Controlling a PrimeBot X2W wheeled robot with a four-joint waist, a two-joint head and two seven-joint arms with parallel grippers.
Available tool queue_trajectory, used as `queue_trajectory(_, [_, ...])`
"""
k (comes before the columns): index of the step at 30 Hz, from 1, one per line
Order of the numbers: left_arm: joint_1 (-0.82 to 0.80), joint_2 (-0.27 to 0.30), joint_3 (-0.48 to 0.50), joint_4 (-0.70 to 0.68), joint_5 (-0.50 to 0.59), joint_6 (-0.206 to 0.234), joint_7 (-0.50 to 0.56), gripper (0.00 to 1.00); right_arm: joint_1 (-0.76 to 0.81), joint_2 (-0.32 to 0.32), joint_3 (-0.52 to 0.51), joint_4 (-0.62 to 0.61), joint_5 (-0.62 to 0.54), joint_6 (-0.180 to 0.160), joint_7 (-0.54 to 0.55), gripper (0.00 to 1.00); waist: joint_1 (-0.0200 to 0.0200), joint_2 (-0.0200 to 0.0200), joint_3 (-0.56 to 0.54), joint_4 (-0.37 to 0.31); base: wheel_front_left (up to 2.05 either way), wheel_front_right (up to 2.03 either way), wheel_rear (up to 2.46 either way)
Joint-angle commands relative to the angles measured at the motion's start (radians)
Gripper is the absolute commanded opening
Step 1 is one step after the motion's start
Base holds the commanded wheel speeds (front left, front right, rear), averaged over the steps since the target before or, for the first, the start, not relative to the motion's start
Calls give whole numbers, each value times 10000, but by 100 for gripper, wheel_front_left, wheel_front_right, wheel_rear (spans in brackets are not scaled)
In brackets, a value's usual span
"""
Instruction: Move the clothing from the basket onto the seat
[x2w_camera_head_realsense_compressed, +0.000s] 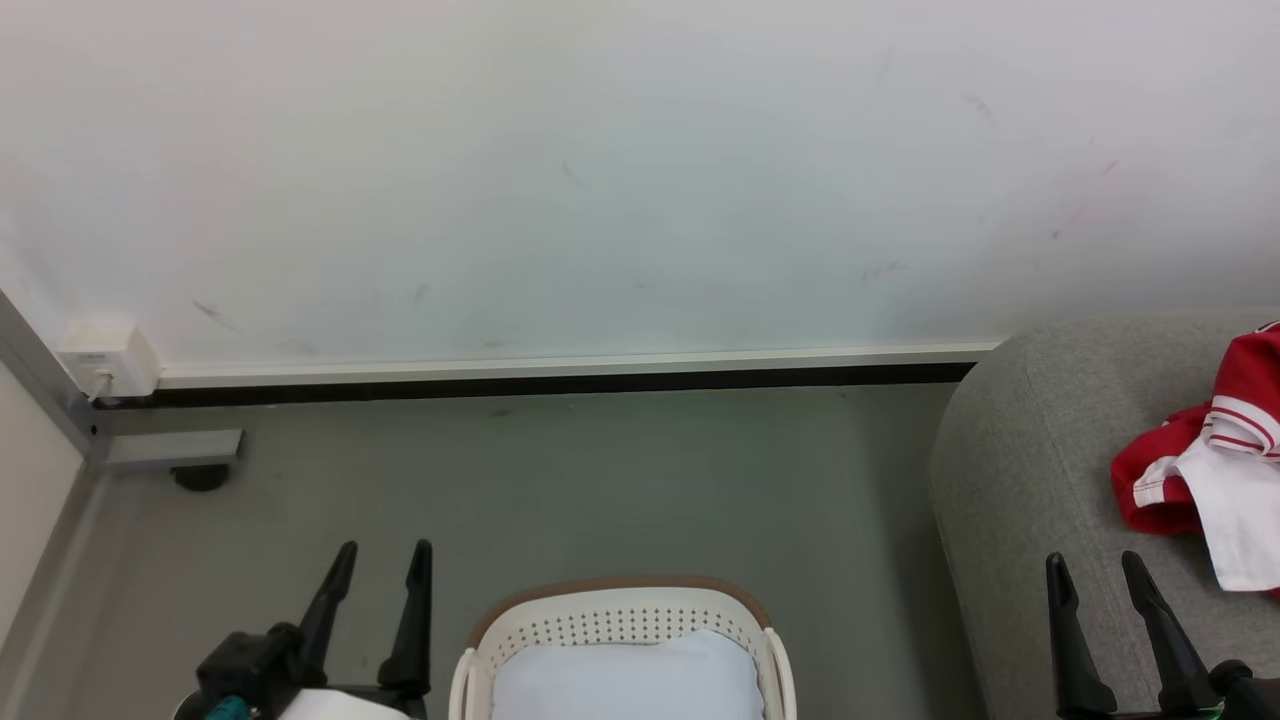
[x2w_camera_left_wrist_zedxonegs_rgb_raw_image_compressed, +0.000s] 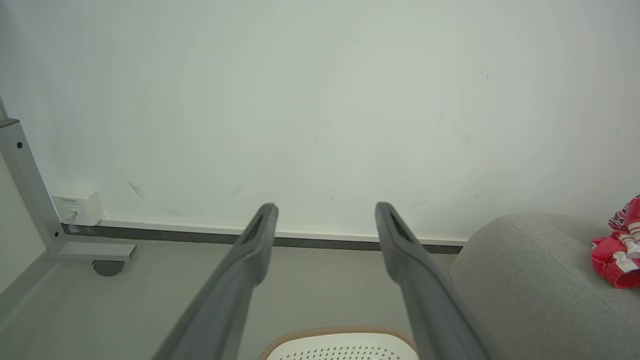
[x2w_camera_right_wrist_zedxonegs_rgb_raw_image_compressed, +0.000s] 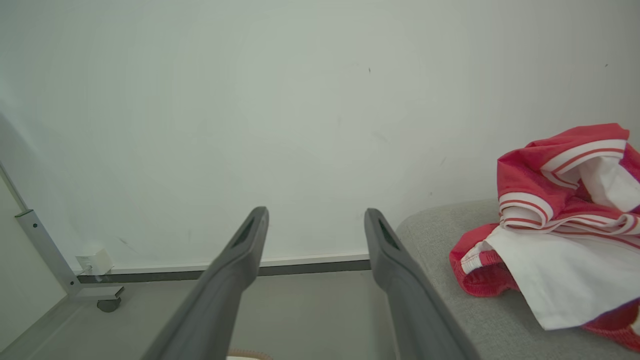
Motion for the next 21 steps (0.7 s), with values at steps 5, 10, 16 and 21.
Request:
queue_trajectory(5, [-68, 107, 7, -1, -145, 14, -6, 100, -73, 49, 42, 8, -75, -27, -29, 100, 1, 0, 7, -19, 0, 0, 0])
queue_trajectory(10, [241, -52, -49, 390, -80, -4, 34, 0, 202, 137, 51, 372, 43, 0, 42, 0, 1, 0, 6, -10, 0, 0, 0])
queue_trajectory(16, [166, -62, 104, 371, -1243, -3, 364, 0, 78, 124, -35, 417, 1153, -1, 321, 0, 1, 0, 13, -21, 0, 0, 0])
queue_trajectory(21, [125, -69, 207, 335, -2151, -2, 606, 0, -36, 113, -108, 468, 2013, -2, 543, 0, 1, 0, 19, -30, 0, 0, 0])
